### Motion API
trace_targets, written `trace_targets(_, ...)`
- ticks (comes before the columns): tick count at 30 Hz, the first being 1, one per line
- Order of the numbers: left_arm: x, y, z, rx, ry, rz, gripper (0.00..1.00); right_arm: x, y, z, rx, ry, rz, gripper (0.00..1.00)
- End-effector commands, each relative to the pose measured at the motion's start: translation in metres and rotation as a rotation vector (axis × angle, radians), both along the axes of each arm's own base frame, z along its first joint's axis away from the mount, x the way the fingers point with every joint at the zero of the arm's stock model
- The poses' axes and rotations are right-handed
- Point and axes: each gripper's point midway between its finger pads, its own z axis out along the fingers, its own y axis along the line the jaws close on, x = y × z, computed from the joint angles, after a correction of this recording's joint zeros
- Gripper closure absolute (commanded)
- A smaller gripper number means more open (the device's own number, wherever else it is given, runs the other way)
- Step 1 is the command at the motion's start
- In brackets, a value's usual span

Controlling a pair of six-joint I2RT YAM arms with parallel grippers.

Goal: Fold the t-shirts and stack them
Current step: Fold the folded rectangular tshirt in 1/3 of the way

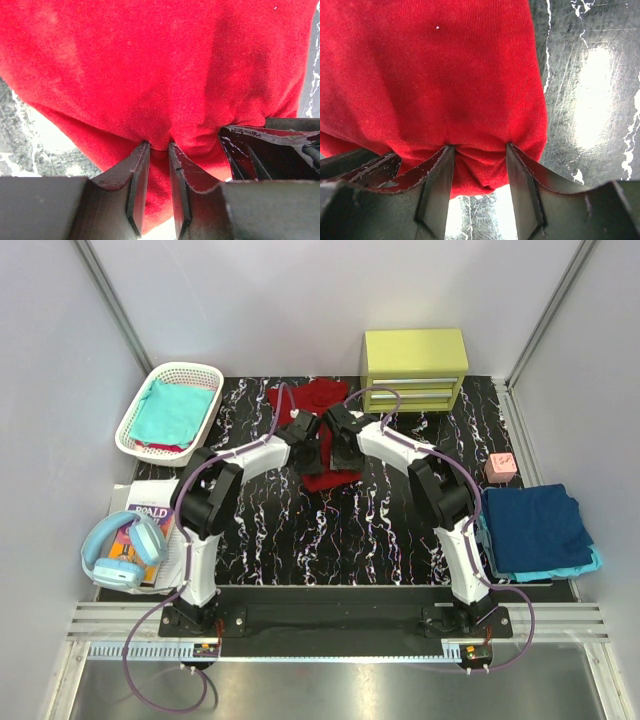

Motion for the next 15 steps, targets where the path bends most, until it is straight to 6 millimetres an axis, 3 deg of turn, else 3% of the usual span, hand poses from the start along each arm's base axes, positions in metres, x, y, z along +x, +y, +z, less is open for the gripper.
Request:
trace_targets(1,-0.004,0.006,0.017,0.026,-0.042,-0.013,0.72,-0.015,-0.009,0.001,-0.05,0.031,0.033,0.47)
trace_targets(3,-0.007,0.011,0.017,0.043,-0.018,-0.014,0.72,-0.017,-0.007,0.002,-0.03,0.044,0.027,0.47)
trace_targets(7,-0.029,0.032,0.01,0.067,0.032,0.005,0.75,-0.043,0.007,0.001,0.072,0.117,0.016,0.5)
trace_targets(8,-0.033,0.035,0.018,0.059,0.021,0.012,0.75,-0.059,0.011,0.0,0.075,0.129,0.02,0.5)
trace_targets(10,-0.054,0.047,0.012,0.076,0.058,0.022,0.75,-0.078,0.014,-0.006,0.066,0.137,0.033,0.5)
trace_targets(11,-0.06,0.049,0.021,0.06,0.046,0.022,0.75,-0.09,0.022,-0.002,0.077,0.14,0.044,0.5)
trace_targets(12,-0.076,0.057,0.012,0.072,0.083,0.029,0.75,-0.099,0.026,-0.003,0.078,0.149,0.053,0.5)
trace_targets(14,-0.09,0.058,0.017,0.057,0.086,0.02,0.75,-0.124,0.034,-0.005,0.078,0.166,0.071,0.5)
trace_targets(15,-0.104,0.065,0.009,0.069,0.113,0.022,0.75,-0.131,0.036,-0.005,0.079,0.17,0.076,0.51)
